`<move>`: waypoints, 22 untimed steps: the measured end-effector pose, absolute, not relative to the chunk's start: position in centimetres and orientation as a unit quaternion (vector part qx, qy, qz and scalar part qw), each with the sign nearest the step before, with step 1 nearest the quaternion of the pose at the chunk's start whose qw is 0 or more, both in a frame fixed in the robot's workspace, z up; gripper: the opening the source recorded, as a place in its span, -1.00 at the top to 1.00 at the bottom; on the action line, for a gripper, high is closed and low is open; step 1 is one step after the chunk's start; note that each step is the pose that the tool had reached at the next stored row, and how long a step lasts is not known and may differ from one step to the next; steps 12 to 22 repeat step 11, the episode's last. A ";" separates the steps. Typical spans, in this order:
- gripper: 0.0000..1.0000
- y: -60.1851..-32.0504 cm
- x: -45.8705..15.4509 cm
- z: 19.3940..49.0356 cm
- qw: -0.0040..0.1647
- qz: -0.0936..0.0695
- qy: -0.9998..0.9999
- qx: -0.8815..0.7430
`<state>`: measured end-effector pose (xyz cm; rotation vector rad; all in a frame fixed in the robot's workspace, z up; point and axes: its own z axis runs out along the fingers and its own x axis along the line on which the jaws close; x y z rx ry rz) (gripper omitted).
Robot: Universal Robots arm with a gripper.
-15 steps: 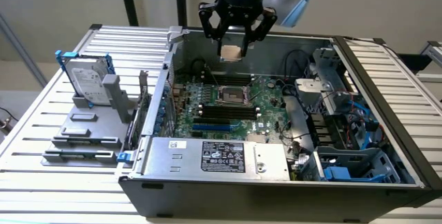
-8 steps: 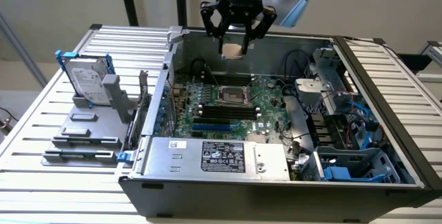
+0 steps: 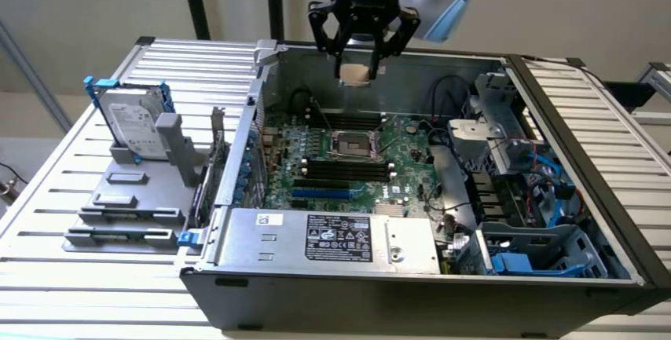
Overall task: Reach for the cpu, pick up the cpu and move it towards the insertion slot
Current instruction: 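Pick up the cpu and move it towards the insertion slot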
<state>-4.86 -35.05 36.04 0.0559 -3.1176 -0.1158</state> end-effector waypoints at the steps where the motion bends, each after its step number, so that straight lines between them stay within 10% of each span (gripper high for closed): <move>1: -0.08 -34.9 -4.8 36.0 0.011 -0.037 -0.999 0.017; 22: -0.08 -34.5 -4.7 36.0 0.010 -0.034 -0.999 0.016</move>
